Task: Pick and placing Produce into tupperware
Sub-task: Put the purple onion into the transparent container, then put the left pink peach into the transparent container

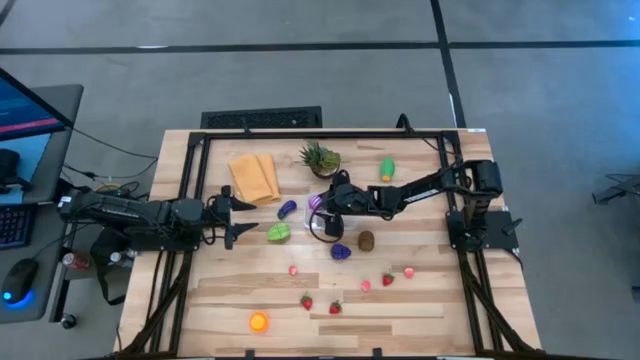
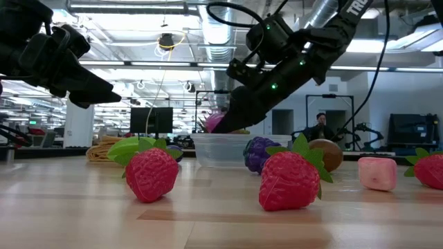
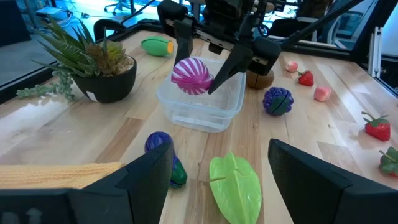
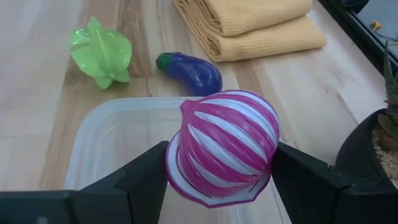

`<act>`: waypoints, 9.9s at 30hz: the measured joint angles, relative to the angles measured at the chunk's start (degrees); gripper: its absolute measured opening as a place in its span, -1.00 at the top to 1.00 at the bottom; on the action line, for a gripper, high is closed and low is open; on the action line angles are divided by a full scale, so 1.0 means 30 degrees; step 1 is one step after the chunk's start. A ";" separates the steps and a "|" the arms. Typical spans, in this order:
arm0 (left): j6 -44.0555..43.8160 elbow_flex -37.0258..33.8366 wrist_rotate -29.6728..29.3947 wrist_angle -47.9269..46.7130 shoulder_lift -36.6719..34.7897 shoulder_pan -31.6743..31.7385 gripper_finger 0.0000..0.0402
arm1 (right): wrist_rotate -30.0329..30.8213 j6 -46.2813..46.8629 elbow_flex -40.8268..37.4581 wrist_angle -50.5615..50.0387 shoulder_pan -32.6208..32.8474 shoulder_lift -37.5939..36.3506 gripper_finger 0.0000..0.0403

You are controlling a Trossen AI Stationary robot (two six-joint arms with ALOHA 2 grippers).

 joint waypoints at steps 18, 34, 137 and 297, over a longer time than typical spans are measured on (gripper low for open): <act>-0.0003 0.0000 0.0007 0.0000 -0.0002 0.0003 -0.27 | -0.0008 0.1049 -0.0007 0.0215 -0.0100 0.0197 -0.27; -0.0087 0.0000 0.0015 0.0000 -0.0006 0.0005 -0.27 | -0.1064 0.1035 -0.0007 0.0416 -0.0131 0.0197 -0.31; 0.1756 0.4467 -0.1514 0.9709 1.6919 -0.6778 -0.27 | 1.2594 1.8960 -0.1805 -2.2884 1.3957 -1.1074 -0.71; 0.7614 1.9176 0.1632 -0.2865 2.7022 0.4507 0.51 | 1.9407 2.1896 -0.5304 -1.9155 1.8562 -1.1067 -0.71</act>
